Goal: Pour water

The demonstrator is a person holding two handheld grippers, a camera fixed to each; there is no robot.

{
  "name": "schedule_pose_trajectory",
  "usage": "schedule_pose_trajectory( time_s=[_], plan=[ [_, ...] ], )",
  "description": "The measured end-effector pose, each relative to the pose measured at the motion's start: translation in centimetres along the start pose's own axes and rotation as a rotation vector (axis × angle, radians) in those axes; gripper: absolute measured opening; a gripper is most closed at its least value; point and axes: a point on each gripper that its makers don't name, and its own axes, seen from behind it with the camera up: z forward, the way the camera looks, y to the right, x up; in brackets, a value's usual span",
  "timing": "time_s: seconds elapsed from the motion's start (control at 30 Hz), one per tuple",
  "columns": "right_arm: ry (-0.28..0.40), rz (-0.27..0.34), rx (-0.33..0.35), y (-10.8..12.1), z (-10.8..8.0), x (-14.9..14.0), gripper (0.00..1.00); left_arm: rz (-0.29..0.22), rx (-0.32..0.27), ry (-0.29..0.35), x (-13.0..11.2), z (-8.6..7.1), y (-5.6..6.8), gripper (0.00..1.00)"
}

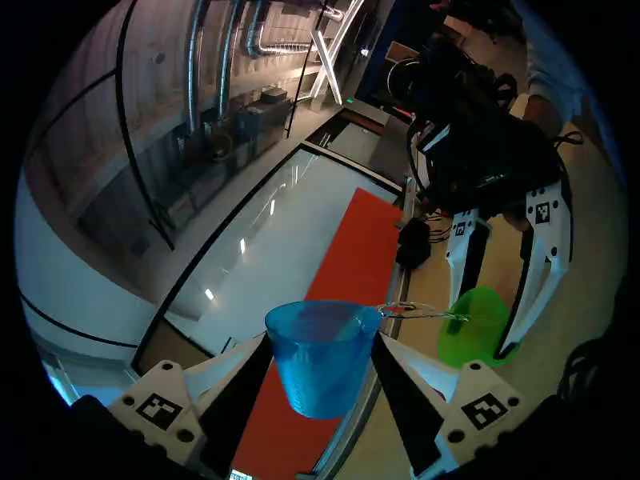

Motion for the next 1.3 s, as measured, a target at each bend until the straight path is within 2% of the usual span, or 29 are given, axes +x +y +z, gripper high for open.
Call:
schedule_pose_trajectory(
  time_s=[0.7,1.3],
  plan=[
    [-0.003,-0.008,-0.002,0.1,0.0,0.1,0.91,0.125,0.012,0.023,0.7,0.4,-0.2,0.85],
    [0.003,-0.025,-0.003,0.1,-0.2,0.6,0.9,0.219,0.031,0.038,1.6,0.8,-1.6,0.85]
  ],
)
